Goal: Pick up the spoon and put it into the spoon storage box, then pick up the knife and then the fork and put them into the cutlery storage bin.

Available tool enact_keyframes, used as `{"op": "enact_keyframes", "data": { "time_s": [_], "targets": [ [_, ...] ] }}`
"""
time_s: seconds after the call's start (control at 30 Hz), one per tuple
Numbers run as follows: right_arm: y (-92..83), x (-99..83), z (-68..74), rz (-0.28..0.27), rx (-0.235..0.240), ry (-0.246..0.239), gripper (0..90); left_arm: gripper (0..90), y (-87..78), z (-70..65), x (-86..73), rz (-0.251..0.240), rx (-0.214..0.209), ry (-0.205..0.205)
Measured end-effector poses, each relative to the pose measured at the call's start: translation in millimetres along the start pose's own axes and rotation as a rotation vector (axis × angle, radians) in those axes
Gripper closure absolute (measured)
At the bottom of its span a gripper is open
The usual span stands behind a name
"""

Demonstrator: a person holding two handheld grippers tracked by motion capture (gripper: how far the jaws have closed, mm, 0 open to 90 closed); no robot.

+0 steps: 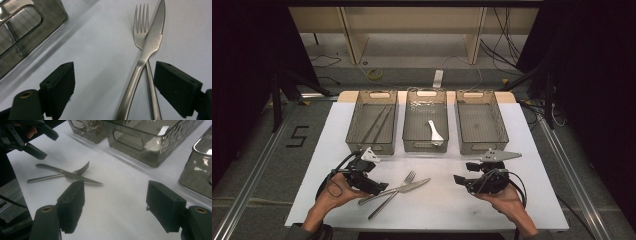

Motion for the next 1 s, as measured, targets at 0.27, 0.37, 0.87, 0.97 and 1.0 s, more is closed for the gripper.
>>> {"op": "enact_keyframes", "data": {
  "time_s": [0.27, 0.37, 0.87, 0.97, 1.0],
  "targets": [
    [-3.6, -5.9, 1.6, -0.007, 0.000, -0.001, 31.0, 18.5, 3.8, -3.4, -2.9, 0.061, -0.003, 0.035],
    [-4.5, -7.8, 2.2, -0.007, 0.001, -0.001, 31.0, 18.9, 6.3, -5.2, -4.1, 0.085, -0.001, 0.044],
    [-7.3, -13.2, 5.9, 0.003, 0.003, -0.008, 30.9, 27.1, 14.9, -5.4, -10.9, 0.182, 0.000, 0.065],
    [-7.7, -13.5, 6.9, 0.006, 0.000, -0.015, 30.9, 31.1, 15.9, -6.0, -12.6, 0.199, -0.001, 0.073],
    [-7.5, -13.5, 7.2, 0.006, -0.001, -0.015, 30.9, 32.3, 16.1, -5.6, -13.3, 0.206, 0.000, 0.079]
  ]
}}
Point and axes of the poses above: each handheld gripper's, and its own axes: y roughly forward along the jaws, x roughly out of its top, z roughly to its left, the point moved 4 cm from there along y, roughly forward along the jaws, and after that the axes turned 13 degrees about z, right-handed, at the moved point
